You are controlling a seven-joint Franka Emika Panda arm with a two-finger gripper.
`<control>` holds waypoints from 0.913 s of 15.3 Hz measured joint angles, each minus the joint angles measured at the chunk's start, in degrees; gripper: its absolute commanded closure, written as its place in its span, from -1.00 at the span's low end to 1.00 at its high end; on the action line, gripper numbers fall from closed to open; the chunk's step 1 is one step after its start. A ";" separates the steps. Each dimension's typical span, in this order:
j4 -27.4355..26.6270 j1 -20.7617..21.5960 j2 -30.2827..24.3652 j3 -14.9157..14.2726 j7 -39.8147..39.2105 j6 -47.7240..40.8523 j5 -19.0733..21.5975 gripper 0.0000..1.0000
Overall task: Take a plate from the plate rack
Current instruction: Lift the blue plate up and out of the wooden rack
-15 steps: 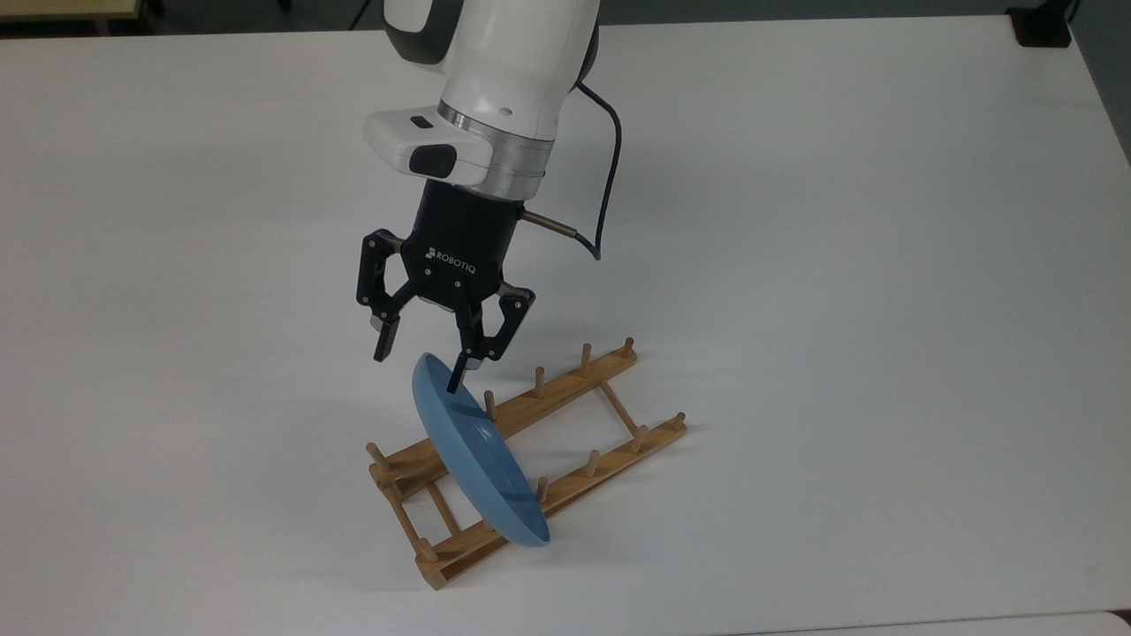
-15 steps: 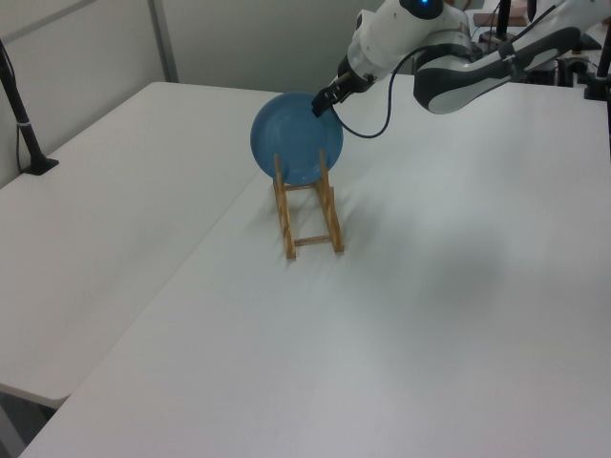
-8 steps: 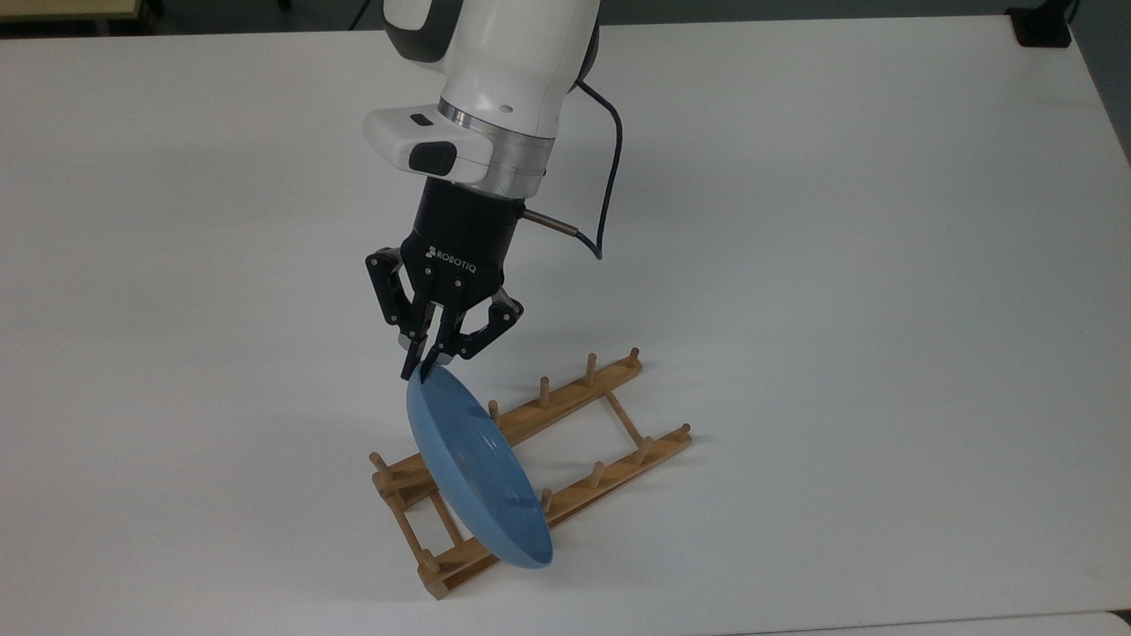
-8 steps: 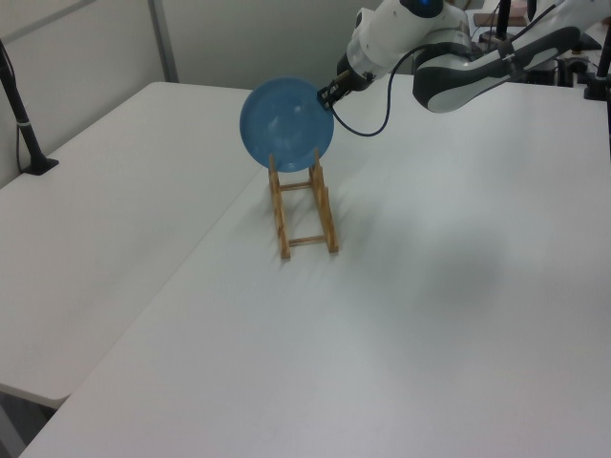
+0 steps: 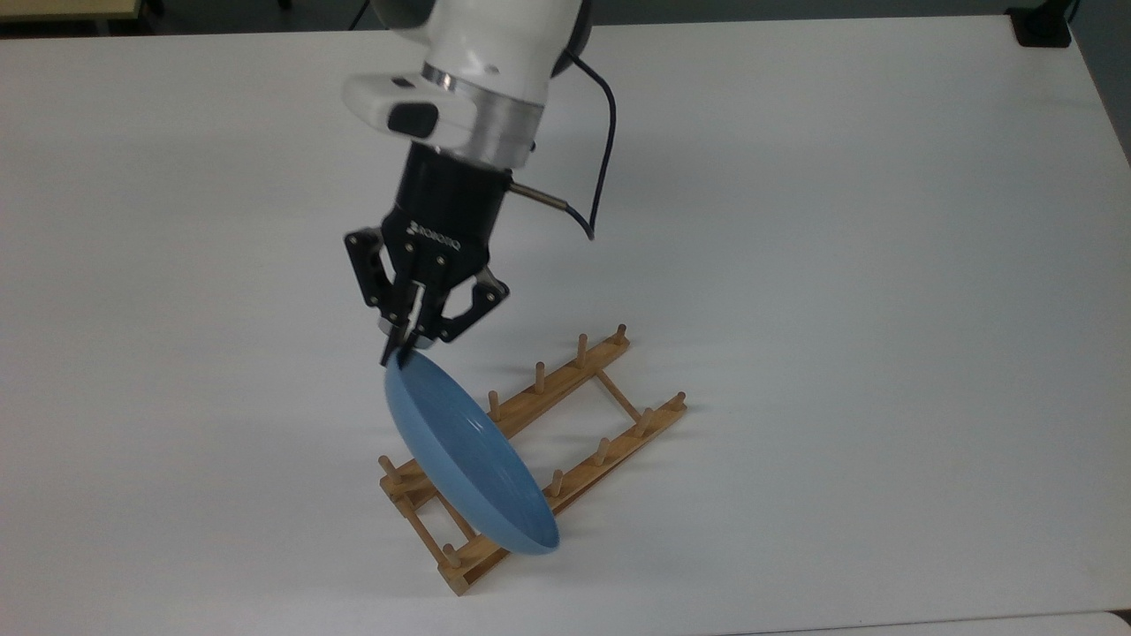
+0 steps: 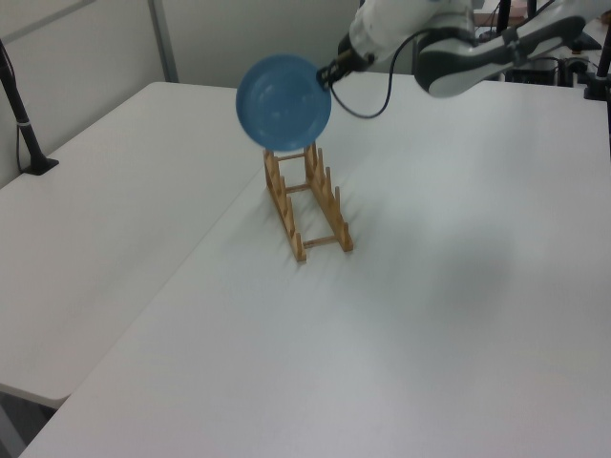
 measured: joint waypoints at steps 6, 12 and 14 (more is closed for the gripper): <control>-4.16 -2.00 -5.65 -0.03 -4.62 -2.27 6.74 1.00; -5.65 -3.01 -12.22 -0.18 -30.46 -25.99 31.20 1.00; -5.60 -4.88 -15.58 -0.39 -43.08 -37.35 38.88 0.99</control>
